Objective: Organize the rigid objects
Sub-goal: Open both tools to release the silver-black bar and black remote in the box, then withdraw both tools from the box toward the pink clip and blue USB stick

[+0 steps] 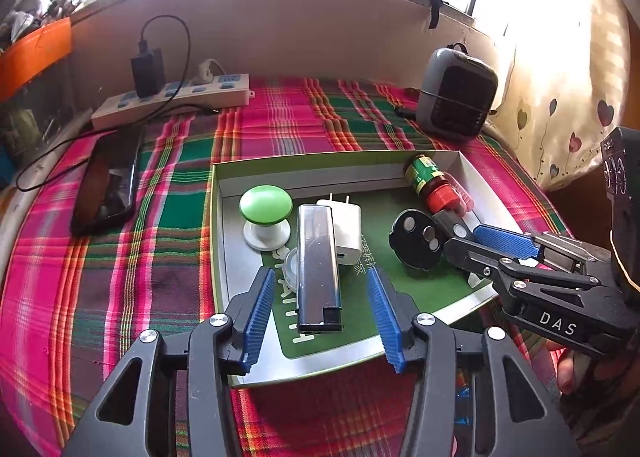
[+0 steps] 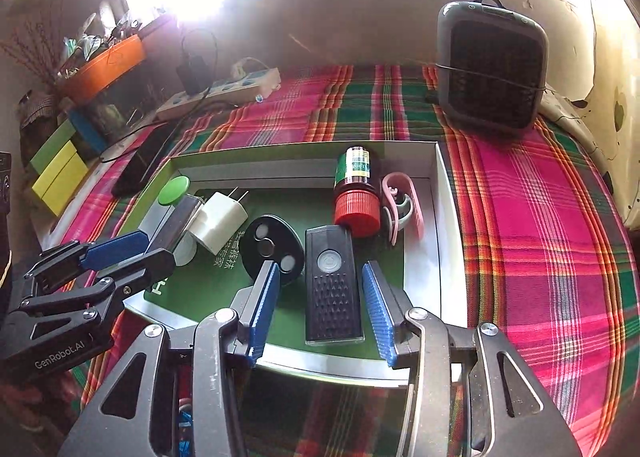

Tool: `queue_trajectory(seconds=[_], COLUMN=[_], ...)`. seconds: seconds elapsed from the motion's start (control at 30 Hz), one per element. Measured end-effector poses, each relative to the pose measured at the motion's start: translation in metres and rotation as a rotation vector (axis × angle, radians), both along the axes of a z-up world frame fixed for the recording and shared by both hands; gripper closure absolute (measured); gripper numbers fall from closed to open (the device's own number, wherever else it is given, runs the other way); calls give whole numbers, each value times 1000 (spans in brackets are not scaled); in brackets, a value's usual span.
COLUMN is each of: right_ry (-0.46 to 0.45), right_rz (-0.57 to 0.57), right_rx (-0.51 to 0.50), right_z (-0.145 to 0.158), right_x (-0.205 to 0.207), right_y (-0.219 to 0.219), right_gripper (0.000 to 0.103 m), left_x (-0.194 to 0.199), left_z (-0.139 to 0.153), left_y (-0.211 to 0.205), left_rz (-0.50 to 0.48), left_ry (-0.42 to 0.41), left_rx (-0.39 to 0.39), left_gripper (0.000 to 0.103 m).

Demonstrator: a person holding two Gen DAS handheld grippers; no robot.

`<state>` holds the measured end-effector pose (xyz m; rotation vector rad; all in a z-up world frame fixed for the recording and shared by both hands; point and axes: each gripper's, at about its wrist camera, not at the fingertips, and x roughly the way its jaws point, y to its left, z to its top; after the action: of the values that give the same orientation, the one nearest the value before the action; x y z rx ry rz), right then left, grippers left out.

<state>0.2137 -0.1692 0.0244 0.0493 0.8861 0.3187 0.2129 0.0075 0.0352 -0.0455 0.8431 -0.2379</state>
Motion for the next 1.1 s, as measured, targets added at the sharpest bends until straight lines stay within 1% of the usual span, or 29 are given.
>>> queue_trajectory(seconds=[0.3,0.43,0.8,1.1], right_ry=[-22,-36,-73,-48], right_rz=[-24,-21,-23,29], right_rx=[17,19,49,60], right_z=[10,17,30,23], right_x=[-18,-30,-66,-94], right_y=[-4,-4,-8,1], right_gripper=[58,58,58,58], left_x=[-19,-30,-61,-77], left_z=[12,18,26,21], left_y=[-3,-3,3,19], left_rz=[-5,1,40,69], left_ry=[-24,-36,-60,-46], left_rx=[6,20,23,-5], left_gripper=[55,55,55,55])
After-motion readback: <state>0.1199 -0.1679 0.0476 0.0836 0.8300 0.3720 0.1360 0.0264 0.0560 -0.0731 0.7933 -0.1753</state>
